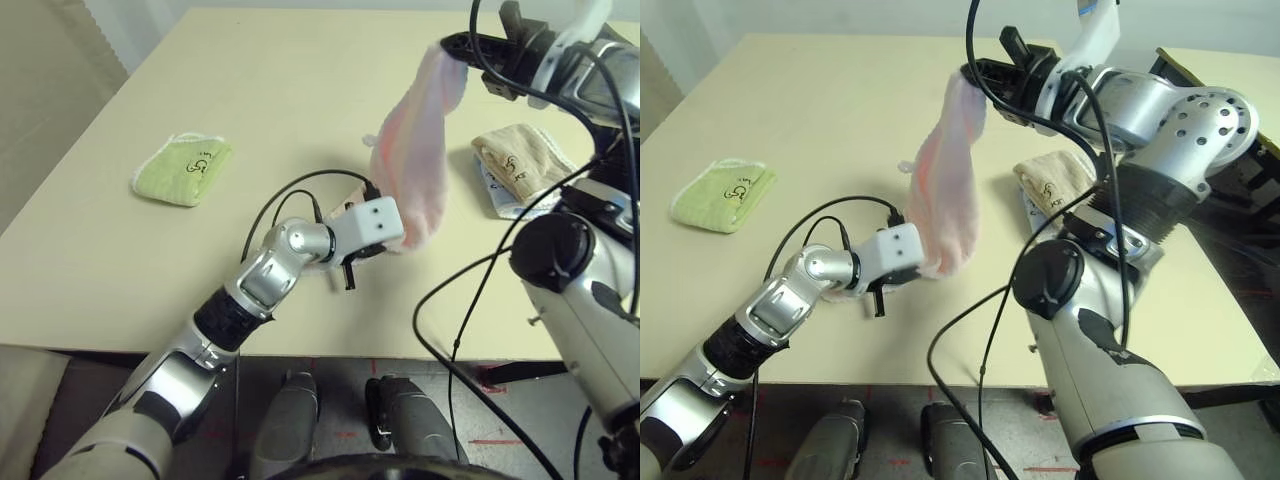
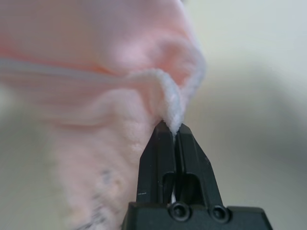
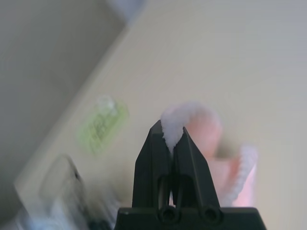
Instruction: Fold the towel and set it aside.
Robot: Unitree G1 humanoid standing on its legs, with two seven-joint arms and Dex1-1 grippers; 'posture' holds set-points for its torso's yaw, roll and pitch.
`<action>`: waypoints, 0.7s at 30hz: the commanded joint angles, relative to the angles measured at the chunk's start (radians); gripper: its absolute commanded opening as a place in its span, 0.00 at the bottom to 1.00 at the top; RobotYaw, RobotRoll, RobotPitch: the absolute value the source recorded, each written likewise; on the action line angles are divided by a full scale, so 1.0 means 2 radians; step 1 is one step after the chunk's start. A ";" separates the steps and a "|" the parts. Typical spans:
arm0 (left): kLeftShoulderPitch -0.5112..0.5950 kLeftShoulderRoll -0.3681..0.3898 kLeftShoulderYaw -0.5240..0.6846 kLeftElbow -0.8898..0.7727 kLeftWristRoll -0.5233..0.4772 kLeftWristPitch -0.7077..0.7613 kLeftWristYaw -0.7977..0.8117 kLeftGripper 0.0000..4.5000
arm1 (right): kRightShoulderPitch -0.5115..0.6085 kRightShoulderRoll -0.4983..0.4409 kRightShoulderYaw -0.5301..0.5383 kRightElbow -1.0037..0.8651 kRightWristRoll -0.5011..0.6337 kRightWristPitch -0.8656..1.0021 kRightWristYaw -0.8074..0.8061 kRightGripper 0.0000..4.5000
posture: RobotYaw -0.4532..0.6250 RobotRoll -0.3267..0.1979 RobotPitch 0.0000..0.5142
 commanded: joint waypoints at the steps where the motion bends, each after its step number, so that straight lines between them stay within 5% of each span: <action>1: -0.024 0.058 0.073 0.010 -0.059 0.053 -0.040 0.01 | 0.071 -0.106 0.101 -0.058 0.034 0.000 0.143 0.00 | 0.46 0.62 0.24; 7: -0.041 0.173 0.124 0.097 -0.090 0.049 -0.104 0.01 | 0.138 -0.248 0.203 -0.053 -0.027 -0.111 0.300 0.00 | 0.45 0.62 0.23; 14: -0.040 0.230 0.141 0.162 -0.109 0.036 -0.143 0.01 | 0.126 -0.243 0.221 -0.006 -0.087 -0.165 0.328 0.00 | 0.45 0.62 0.24; 21: 0.007 0.233 0.127 0.098 -0.132 0.061 -0.149 0.01 | 0.117 -0.208 0.217 -0.009 -0.108 -0.165 0.319 0.00 | 0.46 0.62 0.25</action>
